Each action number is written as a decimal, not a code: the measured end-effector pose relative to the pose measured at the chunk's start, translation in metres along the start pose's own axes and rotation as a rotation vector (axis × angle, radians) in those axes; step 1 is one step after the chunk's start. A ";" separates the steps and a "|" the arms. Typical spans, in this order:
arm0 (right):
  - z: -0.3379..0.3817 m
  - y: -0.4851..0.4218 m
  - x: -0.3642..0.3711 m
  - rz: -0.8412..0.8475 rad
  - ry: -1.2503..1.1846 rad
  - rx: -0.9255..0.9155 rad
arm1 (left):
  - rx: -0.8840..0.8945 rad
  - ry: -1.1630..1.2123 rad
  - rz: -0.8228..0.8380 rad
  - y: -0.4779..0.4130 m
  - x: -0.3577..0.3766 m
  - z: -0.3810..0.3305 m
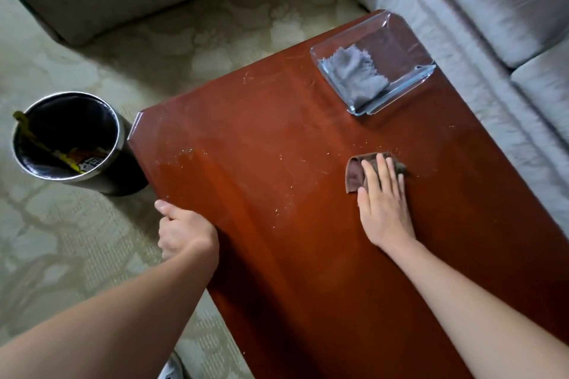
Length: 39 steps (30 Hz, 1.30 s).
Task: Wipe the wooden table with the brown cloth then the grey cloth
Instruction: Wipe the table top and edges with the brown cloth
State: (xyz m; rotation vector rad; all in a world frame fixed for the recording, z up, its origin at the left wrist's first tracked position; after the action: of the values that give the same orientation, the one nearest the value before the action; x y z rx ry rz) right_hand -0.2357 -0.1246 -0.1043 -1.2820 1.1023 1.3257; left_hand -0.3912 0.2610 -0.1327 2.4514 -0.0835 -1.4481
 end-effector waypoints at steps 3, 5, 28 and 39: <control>0.003 0.032 -0.002 0.056 0.040 -0.116 | -0.012 0.010 -0.006 0.001 -0.001 0.001; 0.027 0.065 -0.004 0.069 0.078 -0.306 | -0.023 0.011 -0.013 0.001 -0.001 0.002; -0.032 0.006 -0.003 -0.004 0.061 -0.195 | 1.779 0.053 0.305 0.253 0.027 -0.073; -0.173 -0.074 -0.005 -0.047 0.070 0.062 | 2.066 -0.242 0.503 0.363 0.117 -0.086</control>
State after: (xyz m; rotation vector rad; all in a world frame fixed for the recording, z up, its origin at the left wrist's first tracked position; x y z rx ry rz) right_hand -0.1389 -0.2855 -0.1057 -1.3085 1.1461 1.2110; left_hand -0.2240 -0.0901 -0.0918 2.4573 -3.2487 -1.3993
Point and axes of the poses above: each hand's wrist, its own y-axis away from the middle knuckle, its own x-axis out of the palm, z = x × y, the point moved 9 cm from there along -y, towards the middle knuckle, and after that the axes turned 15 degrees about -z, right-handed, at the moved point
